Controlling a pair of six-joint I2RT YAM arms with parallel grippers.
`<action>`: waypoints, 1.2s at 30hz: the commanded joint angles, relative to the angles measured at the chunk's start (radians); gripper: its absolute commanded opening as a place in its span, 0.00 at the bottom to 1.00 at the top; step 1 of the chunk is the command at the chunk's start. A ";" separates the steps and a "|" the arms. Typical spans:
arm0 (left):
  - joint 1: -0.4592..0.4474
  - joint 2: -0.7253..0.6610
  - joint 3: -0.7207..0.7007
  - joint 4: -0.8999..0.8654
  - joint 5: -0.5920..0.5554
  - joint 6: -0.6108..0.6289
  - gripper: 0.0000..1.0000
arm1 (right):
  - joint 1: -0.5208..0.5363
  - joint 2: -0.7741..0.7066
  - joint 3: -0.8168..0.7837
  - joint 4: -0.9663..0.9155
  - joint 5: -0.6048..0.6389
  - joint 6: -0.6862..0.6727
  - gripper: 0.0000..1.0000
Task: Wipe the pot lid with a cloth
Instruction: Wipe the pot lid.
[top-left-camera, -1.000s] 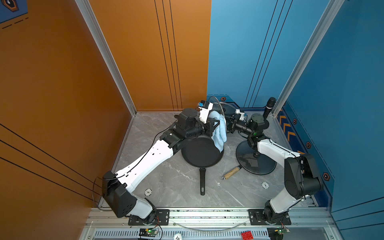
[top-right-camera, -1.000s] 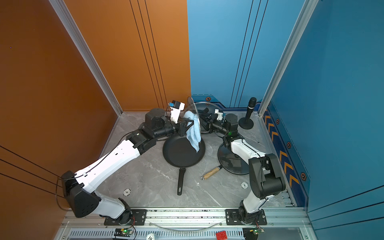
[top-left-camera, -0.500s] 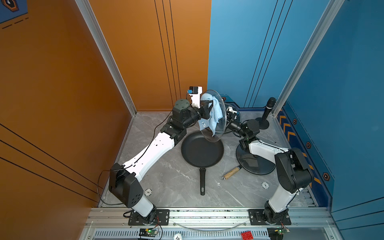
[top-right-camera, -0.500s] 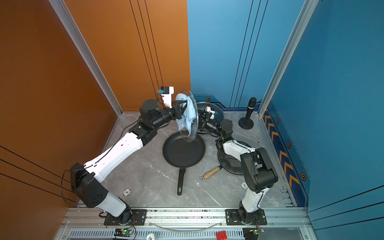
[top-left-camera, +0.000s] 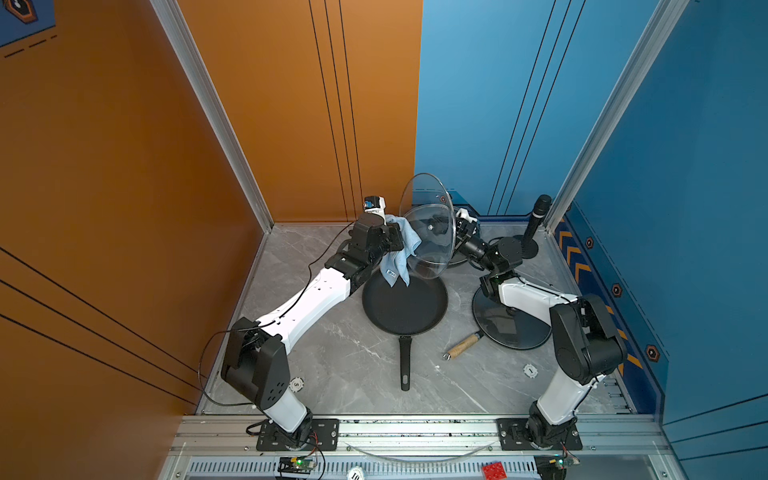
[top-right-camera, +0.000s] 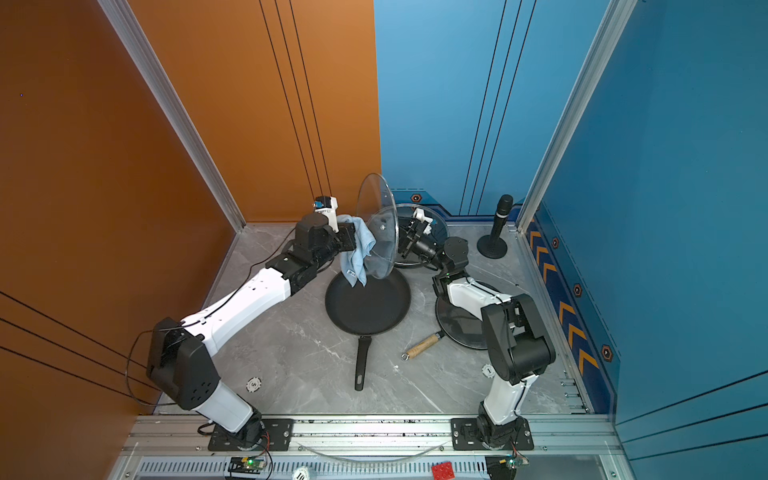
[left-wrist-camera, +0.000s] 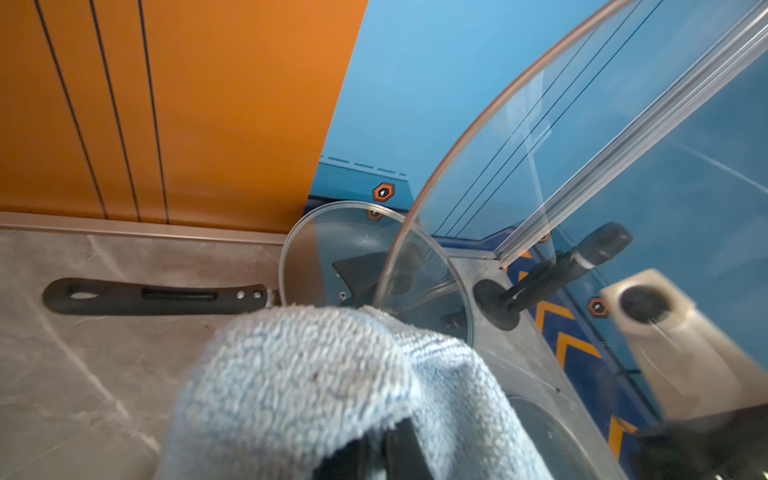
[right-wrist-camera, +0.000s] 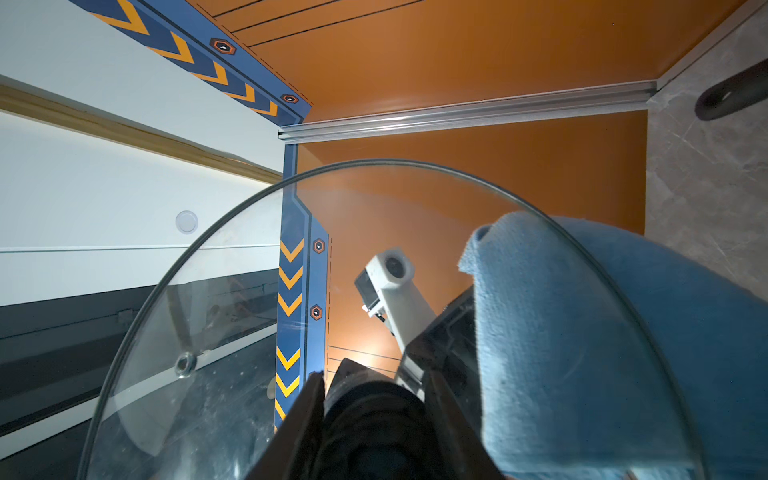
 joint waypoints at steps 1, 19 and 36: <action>-0.027 -0.050 0.051 -0.082 -0.043 0.074 0.00 | -0.025 -0.056 0.061 0.138 -0.012 0.037 0.10; -0.177 -0.032 0.251 0.112 0.525 0.034 0.00 | -0.035 0.060 0.185 0.167 -0.027 0.072 0.10; -0.066 -0.049 -0.057 0.004 0.235 0.057 0.00 | -0.075 -0.017 0.159 0.158 -0.031 0.070 0.09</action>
